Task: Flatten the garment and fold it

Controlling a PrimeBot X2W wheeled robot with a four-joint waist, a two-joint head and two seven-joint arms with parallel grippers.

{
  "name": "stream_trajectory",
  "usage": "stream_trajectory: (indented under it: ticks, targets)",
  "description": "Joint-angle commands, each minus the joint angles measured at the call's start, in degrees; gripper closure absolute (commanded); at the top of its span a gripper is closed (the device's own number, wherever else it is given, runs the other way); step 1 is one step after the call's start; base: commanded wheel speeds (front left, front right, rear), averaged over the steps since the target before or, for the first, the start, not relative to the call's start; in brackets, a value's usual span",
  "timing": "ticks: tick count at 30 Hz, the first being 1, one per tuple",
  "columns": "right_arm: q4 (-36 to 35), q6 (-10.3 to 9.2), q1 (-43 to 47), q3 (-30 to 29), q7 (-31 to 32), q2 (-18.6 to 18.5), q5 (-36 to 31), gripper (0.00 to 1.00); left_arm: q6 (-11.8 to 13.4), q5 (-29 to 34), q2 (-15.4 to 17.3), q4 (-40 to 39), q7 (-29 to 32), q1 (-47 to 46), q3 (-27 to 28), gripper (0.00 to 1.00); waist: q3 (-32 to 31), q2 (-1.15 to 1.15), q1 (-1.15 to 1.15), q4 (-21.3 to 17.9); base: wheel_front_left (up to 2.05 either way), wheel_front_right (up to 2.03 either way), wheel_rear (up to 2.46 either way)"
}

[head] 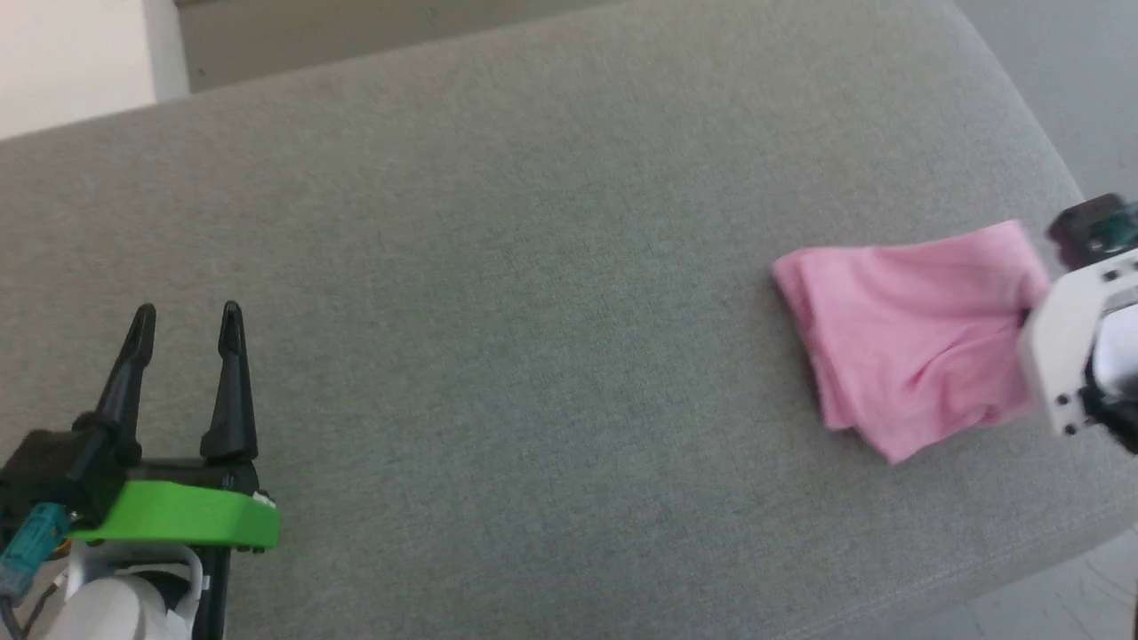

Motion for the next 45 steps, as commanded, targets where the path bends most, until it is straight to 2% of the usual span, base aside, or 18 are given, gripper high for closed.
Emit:
stream_trajectory:
  ticks: [1, 5, 11, 12, 13, 14, 17, 20, 25, 29, 38, 45]
  targets:
    - [1.0, -0.1, -1.3, -1.2, -0.9, -0.4, -0.6, 1.0, -0.2, 0.8, 1.0, -0.5, 0.5, -1.2, 0.3, 0.0, 6.0, -0.01, 0.0, -2.2, 0.0, 0.0, 0.0]
    - [4.2, -0.1, -3.0, -6.5, -2.5, -0.7, -3.4, 1.0, -0.2, 0.8, 2.3, -1.8, 1.5, -1.6, 1.0, 0.0, 8.3, -0.01, 0.0, -0.5, 0.0, 0.0, 0.0]
    - [7.4, -0.1, -5.2, -17.1, -4.1, 2.1, -11.1, 1.0, -0.2, 0.5, 3.6, -3.0, 2.1, -1.8, 2.0, 0.0, 10.9, -0.01, 0.0, 1.5, 0.0, 0.0, 0.0]
    - [7.5, -0.1, -5.4, -18.9, -4.3, 2.9, -12.5, 0.91, -0.1, 0.4, 3.6, -3.1, 2.0, -1.8, 2.1, 0.0, 11.1, -0.01, 0.0, 1.7, 0.0, 0.0, 0.0]
    - [7.5, -0.1, -5.7, -20.6, -4.7, 3.7, -13.5, 0.64, -0.1, 0.3, 3.6, -3.1, 2.0, -1.8, 2.1, 0.0, 11.3, -0.01, 0.0, 1.9, 0.0, 0.0, 0.0]
    - [7.2, -0.1, -6.0, -22.0, -5.5, 4.4, -14.6, 0.0, 0.0, 0.3, 3.5, -3.2, 2.0, -1.8, 2.1, 0.0, 11.4, -0.01, 0.0, 2.0, 0.0, 0.0, 0.0]
    - [5.9, -0.1, -6.4, -26.0, -10.3, 6.3, -19.8, 0.0, 0.1, 0.2, 3.1, -2.9, 1.6, -2.2, 1.7, 0.0, 11.0, -0.01, 0.0, 2.9, 0.0, 0.0, 0.0]
    - [4.5, -0.1, -6.3, -27.8, -12.9, 7.7, -21.4, 0.0, 0.3, 0.1, 2.7, -2.3, 1.1, -2.3, 1.5, 0.0, 9.8, -0.01, 0.0, 3.2, 0.0, 0.0, 0.0]
    - [-0.3, -0.1, -6.1, -28.3, -19.4, 10.3, -20.1, 0.0, 0.4, -0.2, 1.7, -0.5, 0.1, -1.9, 1.1, 0.0, 6.1, -0.01, 0.0, 3.9, 0.0, 0.0, 0.0]
    - [-7.0, -0.1, -5.5, -29.0, -26.3, 14.4, -16.5, 0.0, 0.5, -0.4, 0.6, 1.5, -1.0, -1.6, 0.8, 0.0, 2.1, -0.01, 0.0, 5.1, 0.0, 0.0, 0.0]
    - [-21.8, -0.1, 2.9, -21.2, -40.4, 21.3, -13.4, 0.0, 1.3, 0.2, -2.1, 5.4, -2.6, -1.3, -0.4, 0.0, -6.3, -0.01, 0.0, 11.1, 0.0, 0.0, 0.0]
    - [-23.3, -0.1, 8.7, -16.6, -46.4, 26.3, -9.9, 0.0, 1.9, 0.8, -3.0, 7.2, -2.9, -2.5, -1.1, 0.0, -9.9, -0.01, 0.0, 15.5, 0.0, 0.0, 0.0]
